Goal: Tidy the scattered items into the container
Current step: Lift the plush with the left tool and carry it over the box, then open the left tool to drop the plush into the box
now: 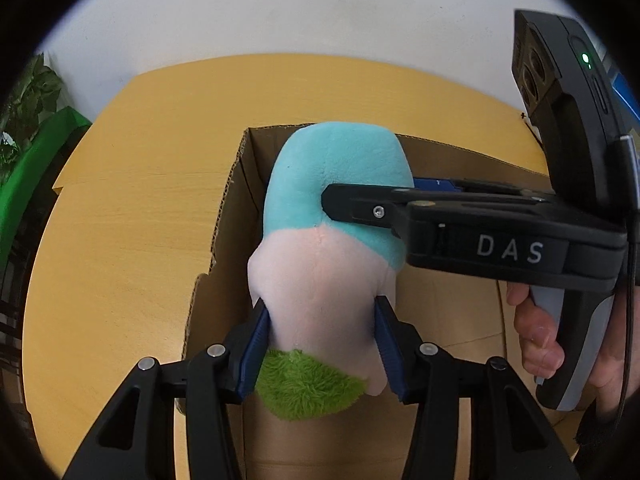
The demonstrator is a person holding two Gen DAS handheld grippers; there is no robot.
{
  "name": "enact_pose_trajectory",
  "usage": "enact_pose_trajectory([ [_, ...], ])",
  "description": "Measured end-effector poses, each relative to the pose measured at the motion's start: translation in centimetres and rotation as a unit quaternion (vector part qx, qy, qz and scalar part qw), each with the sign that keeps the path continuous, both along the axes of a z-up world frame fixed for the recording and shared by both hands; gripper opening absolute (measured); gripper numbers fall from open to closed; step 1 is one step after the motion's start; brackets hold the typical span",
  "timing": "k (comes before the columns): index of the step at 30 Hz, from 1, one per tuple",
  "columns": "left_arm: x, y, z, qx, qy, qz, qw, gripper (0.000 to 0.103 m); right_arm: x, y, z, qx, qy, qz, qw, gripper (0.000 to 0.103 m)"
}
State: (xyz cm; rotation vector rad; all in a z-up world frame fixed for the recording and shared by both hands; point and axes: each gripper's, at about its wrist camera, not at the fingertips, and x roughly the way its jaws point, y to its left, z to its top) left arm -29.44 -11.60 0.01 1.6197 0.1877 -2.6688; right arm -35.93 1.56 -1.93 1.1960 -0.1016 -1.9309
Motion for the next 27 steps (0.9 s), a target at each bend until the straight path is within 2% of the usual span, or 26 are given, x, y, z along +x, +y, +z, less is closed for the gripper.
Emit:
enact_pose_trajectory([
  [4, 0.0, -1.4, -0.1, -0.001, 0.009, 0.006, 0.9999, 0.064, -0.6, -1.0, -0.2, -0.013, 0.002, -0.008, 1.000, 0.076],
  [6, 0.1, -2.1, -0.3, 0.008, 0.010, 0.005, 0.9999, 0.067, -0.8, -0.9, -0.4, -0.023, -0.003, -0.020, 1.000, 0.088],
  [9, 0.7, -3.2, -0.2, 0.022, 0.017, 0.006, 0.9996, 0.069, -0.7, 0.0, -0.2, -0.030, -0.006, -0.030, 0.999, 0.094],
  [11, 1.3, -3.8, 0.4, 0.019, 0.027, 0.009, 0.9994, 0.069, 0.1, 0.3, 0.5, -0.028, 0.001, -0.033, 0.999, 0.098],
  [14, 3.0, -4.9, 2.3, 0.020, 0.057, 0.013, 0.9981, 0.069, 1.7, 2.1, 3.4, -0.032, 0.021, -0.037, 0.999, 0.099],
  [15, 3.8, -5.3, 3.2, 0.020, 0.070, 0.014, 0.9972, 0.069, 2.7, 3.1, 4.9, -0.035, 0.032, -0.040, 0.998, 0.100],
  [18, 7.1, -6.6, 5.3, 0.017, 0.107, 0.008, 0.9941, 0.078, 7.3, 6.7, 8.7, -0.027, 0.072, -0.056, 0.995, 0.103],
  [20, 6.3, -5.2, 6.6, 0.021, 0.125, -0.011, 0.9919, 0.078, 10.4, 8.9, 10.0, -0.011, 0.095, -0.063, 0.993, 0.103],
  [22, 8.5, -2.5, 7.0, 0.020, 0.132, -0.036, 0.9904, 0.078, 14.6, 12.4, 10.7, 0.014, 0.118, -0.082, 0.989, 0.103],
  [24, 11.3, -0.6, 6.0, 0.016, 0.133, -0.058, 0.9893, 0.078, 18.2, 16.1, 10.3, 0.038, 0.125, -0.109, 0.985, 0.103],
  [27, 12.0, 2.7, 4.8, 0.031, 0.117, -0.079, 0.9896, 0.078, 21.8, 20.8, 8.0, 0.060, 0.108, -0.146, 0.981, 0.103],
])
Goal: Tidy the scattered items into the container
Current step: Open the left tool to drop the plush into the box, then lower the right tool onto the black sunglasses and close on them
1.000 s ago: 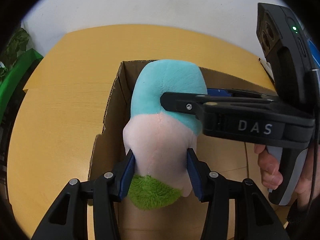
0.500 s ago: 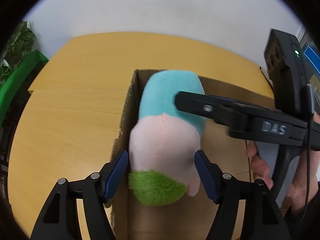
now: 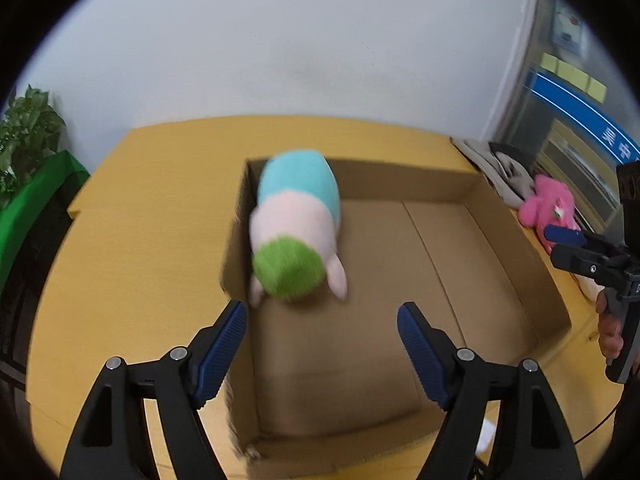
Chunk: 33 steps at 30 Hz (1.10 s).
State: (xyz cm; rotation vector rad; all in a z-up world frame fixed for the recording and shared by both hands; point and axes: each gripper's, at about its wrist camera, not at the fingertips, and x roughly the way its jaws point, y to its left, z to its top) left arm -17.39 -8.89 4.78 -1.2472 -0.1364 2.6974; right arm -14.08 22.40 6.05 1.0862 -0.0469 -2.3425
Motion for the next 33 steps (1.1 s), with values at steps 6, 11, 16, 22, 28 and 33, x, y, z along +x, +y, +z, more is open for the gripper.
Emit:
enact_pose_trajectory([
  [6, 1.2, 1.7, -5.3, 0.003, -0.054, -0.015, 0.9984, 0.078, 4.7, 5.6, -7.6, 0.065, -0.062, -0.077, 0.993, 0.103],
  [11, 2.5, 2.7, -7.2, 0.009, -0.076, -0.012, 0.9970, 0.078, 6.5, 5.3, -8.4, 0.075, -0.059, -0.073, 0.993, 0.101],
  [16, 4.6, 2.6, -6.7, 0.004, -0.072, -0.005, 0.9974, 0.078, 7.6, 5.2, -8.0, 0.080, -0.056, -0.069, 0.993, 0.101],
  [22, 7.6, 2.5, -5.7, -0.014, -0.050, 0.010, 0.9986, 0.078, 8.8, 4.9, -6.9, 0.082, -0.041, -0.077, 0.993, 0.102],
  [28, 11.4, 3.6, -2.3, 0.003, -0.001, -0.010, 0.9999, 0.078, 12.2, 4.2, -1.4, 0.060, 0.049, -0.094, 0.993, 0.103],
  [33, 13.5, 5.7, -1.1, 0.005, 0.012, -0.028, 0.9995, 0.078, 15.0, 3.1, 0.9, 0.073, 0.100, -0.086, 0.989, 0.103],
])
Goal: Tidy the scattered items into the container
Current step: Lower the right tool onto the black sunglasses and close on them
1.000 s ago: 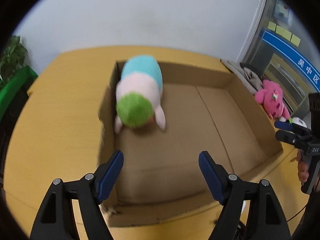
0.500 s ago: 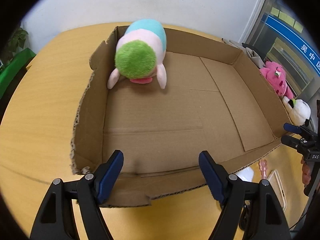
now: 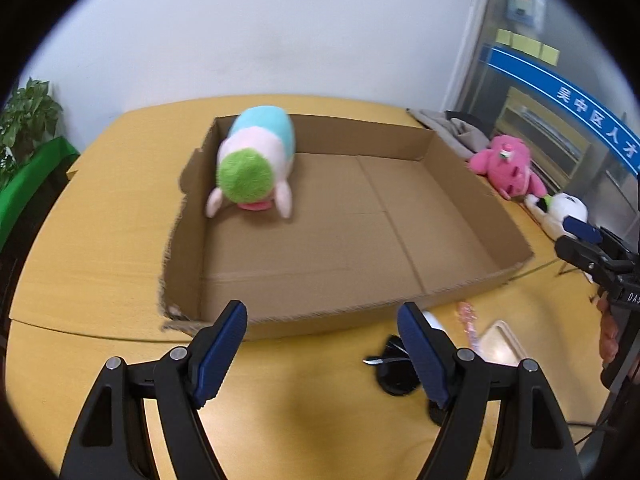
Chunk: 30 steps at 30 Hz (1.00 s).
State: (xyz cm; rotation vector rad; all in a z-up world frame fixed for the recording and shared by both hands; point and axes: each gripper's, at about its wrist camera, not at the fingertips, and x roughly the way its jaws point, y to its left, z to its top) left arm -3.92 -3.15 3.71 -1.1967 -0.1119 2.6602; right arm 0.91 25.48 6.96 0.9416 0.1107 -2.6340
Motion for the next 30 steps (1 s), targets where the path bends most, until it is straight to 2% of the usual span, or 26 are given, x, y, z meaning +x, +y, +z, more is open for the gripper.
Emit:
enact_pose_trajectory([
  [2, 0.4, 0.7, -0.3, 0.014, -0.006, -0.007, 0.9999, 0.078, 1.1, -0.7, -0.4, 0.008, 0.001, 0.010, 1.000, 0.103],
  [4, 0.4, 1.3, -1.1, 0.031, -0.019, -0.016, 0.9992, 0.078, 1.9, -1.4, -1.5, 0.003, -0.019, 0.029, 0.999, 0.103],
  [8, -0.1, 2.1, -3.6, 0.071, -0.061, -0.035, 0.9950, 0.078, 3.5, -3.2, -6.0, -0.011, -0.082, 0.073, 0.994, 0.103],
  [13, -1.0, 2.6, -6.6, 0.122, -0.111, -0.047, 0.9851, 0.078, 3.7, -5.4, -10.8, -0.029, -0.160, 0.123, 0.979, 0.100],
  [16, -1.4, 2.8, -7.7, 0.138, -0.130, -0.048, 0.9806, 0.078, 3.3, -6.3, -12.2, -0.017, -0.177, 0.135, 0.975, 0.098],
  [19, -1.8, 3.1, -8.6, 0.156, -0.145, -0.053, 0.9756, 0.078, 3.2, -7.7, -13.4, -0.011, -0.197, 0.162, 0.967, 0.092],
  [22, -2.2, 3.3, -9.5, 0.175, -0.161, -0.053, 0.9700, 0.078, 3.3, -8.9, -14.3, 0.015, -0.205, 0.173, 0.963, 0.087],
  [25, -2.4, 3.7, -10.4, 0.176, -0.173, -0.055, 0.9676, 0.078, 3.4, -9.5, -14.9, 0.048, -0.201, 0.172, 0.963, 0.076],
  [26, -2.4, 3.8, -10.6, 0.177, -0.177, -0.056, 0.9666, 0.078, 3.5, -9.6, -14.8, 0.051, -0.201, 0.172, 0.963, 0.061],
  [27, -2.4, 3.9, -10.8, 0.179, -0.179, -0.057, 0.9656, 0.078, 3.5, -9.6, -14.7, 0.052, -0.202, 0.173, 0.963, 0.041],
  [30, -2.4, 4.2, -11.2, 0.181, -0.183, -0.059, 0.9645, 0.078, 3.5, -9.5, -14.6, 0.053, -0.200, 0.169, 0.964, 0.029],
])
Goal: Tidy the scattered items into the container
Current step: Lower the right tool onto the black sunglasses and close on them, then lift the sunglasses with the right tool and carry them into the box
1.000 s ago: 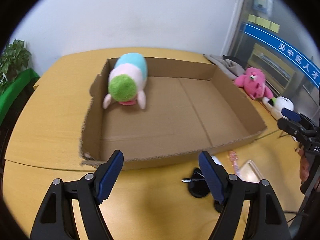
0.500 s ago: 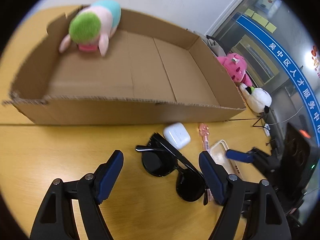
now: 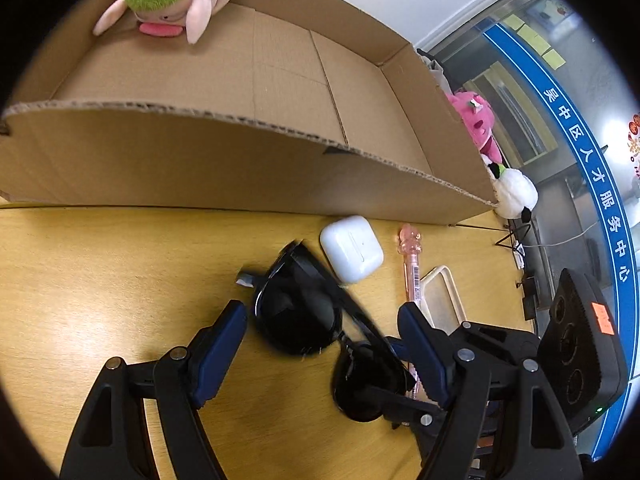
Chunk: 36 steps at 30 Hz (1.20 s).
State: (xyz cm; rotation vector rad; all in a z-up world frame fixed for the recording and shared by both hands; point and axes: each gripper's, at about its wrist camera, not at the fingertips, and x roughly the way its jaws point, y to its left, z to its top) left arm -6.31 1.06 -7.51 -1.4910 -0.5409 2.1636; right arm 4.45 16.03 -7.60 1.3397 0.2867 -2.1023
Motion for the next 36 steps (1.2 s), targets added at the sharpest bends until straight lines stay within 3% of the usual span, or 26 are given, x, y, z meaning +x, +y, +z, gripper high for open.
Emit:
enact_pose_trajectory([
  [7, 0.0, -0.4, -0.2, 0.012, -0.003, 0.004, 0.9999, 0.078, 0.0, 1.5, 0.3, -0.044, -0.016, -0.030, 0.998, 0.025],
  [10, 0.1, -0.7, -0.4, 0.020, -0.005, 0.005, 0.9998, 0.078, 0.0, 2.5, 0.9, -0.067, -0.018, -0.046, 0.997, 0.017],
  [14, 0.0, -1.1, -0.7, 0.042, -0.012, 0.007, 0.9990, 0.075, 1.0, 3.1, 1.2, -0.078, -0.013, -0.058, 0.995, 0.016],
  [15, 0.0, -1.1, -0.8, 0.044, -0.014, 0.004, 0.9989, 0.072, 1.1, 3.2, 1.1, -0.076, -0.012, -0.059, 0.995, 0.016],
  [17, 0.0, -0.8, -1.0, 0.044, -0.022, -0.005, 0.9988, 0.052, 1.5, 3.1, 0.9, -0.076, -0.015, -0.056, 0.995, 0.016],
  [19, 0.1, -0.5, -1.4, 0.040, -0.031, -0.015, 0.9986, 0.024, 1.6, 2.8, 0.7, -0.077, -0.015, -0.051, 0.996, 0.016],
  [21, 0.2, -0.2, -1.8, 0.049, -0.038, -0.025, 0.9978, 0.009, 2.0, 2.5, 0.6, -0.082, -0.016, -0.042, 0.996, 0.016],
  [31, 0.9, 0.4, 1.2, 0.045, 0.013, -0.043, 0.9980, 0.002, 2.8, 2.1, 0.8, -0.119, -0.025, -0.013, 0.992, 0.020],
  [32, 1.0, 0.5, 1.5, 0.043, 0.019, -0.043, 0.9980, 0.002, 2.8, 2.1, 0.8, -0.128, -0.027, -0.013, 0.991, 0.023],
  [34, 1.2, 0.4, 1.9, 0.039, 0.026, -0.041, 0.9980, 0.002, 2.5, 2.3, 0.8, -0.147, -0.034, -0.017, 0.988, 0.057],
  [35, 1.2, 0.3, 1.9, 0.038, 0.028, -0.039, 0.9981, 0.002, 2.5, 2.6, 0.9, -0.164, -0.040, -0.024, 0.985, 0.082],
  [36, 1.3, 0.2, 2.0, 0.036, 0.029, -0.036, 0.9983, 0.002, 2.4, 3.0, 1.0, -0.188, -0.049, -0.032, 0.981, 0.095],
])
